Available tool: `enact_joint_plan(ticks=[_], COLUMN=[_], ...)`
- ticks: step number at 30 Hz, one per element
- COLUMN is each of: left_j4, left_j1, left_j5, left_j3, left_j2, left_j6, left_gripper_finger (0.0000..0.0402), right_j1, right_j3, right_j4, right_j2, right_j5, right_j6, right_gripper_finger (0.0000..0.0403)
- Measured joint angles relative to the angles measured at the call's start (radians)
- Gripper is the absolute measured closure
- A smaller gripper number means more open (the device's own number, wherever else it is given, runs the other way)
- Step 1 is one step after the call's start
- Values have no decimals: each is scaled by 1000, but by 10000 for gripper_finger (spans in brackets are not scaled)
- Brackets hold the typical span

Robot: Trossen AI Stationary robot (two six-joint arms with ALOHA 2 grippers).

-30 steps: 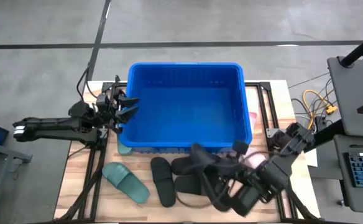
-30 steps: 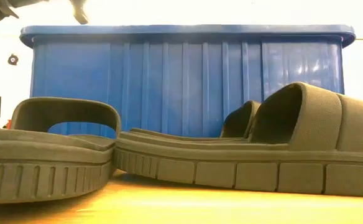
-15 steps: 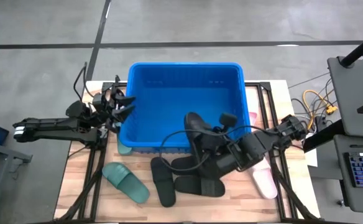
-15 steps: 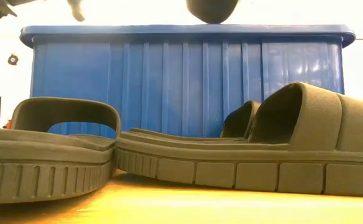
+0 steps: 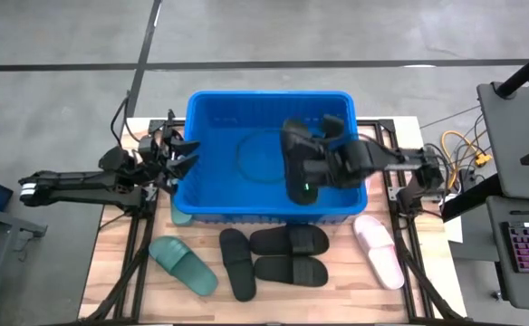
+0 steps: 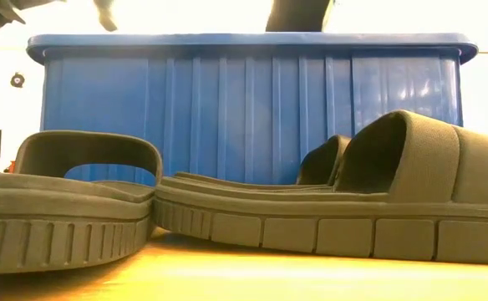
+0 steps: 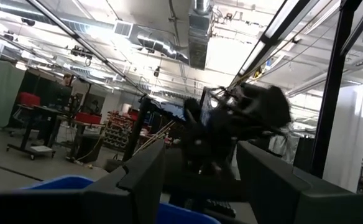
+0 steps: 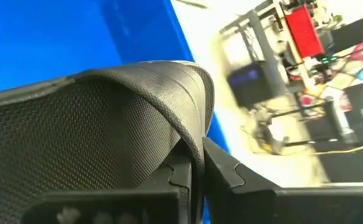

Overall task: Pick and place slides into bin
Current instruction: Put the black slide into the blue container

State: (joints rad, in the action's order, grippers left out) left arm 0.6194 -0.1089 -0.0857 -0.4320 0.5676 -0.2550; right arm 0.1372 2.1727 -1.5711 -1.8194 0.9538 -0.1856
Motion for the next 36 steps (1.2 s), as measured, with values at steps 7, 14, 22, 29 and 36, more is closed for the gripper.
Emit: enact_joint_plan(ticks=[7,14,22,29,36], left_j4=[0,1,0,0,-1], left_j1=[0,0,0,0,0], left_j5=[0,-32,-146,-149,-148], left_j3=[0,0,0,0,0], left_j2=[19,24,22,23,26], left_j6=[0,0,1,1,2], left_gripper_finger=[217,217,217,217,217], right_j1=[-209,-401,-473,-476,-446], right_j3=[-30,-63,-68,-122,-273], right_j4=[5,85,142,146,266], right_j2=[0,0,-1,-1,-1], right_j5=[-164,-255,-487,-461,-223], right_j6=[417,587,677,609,544], right_gripper_finger=[392,392,392,392,392])
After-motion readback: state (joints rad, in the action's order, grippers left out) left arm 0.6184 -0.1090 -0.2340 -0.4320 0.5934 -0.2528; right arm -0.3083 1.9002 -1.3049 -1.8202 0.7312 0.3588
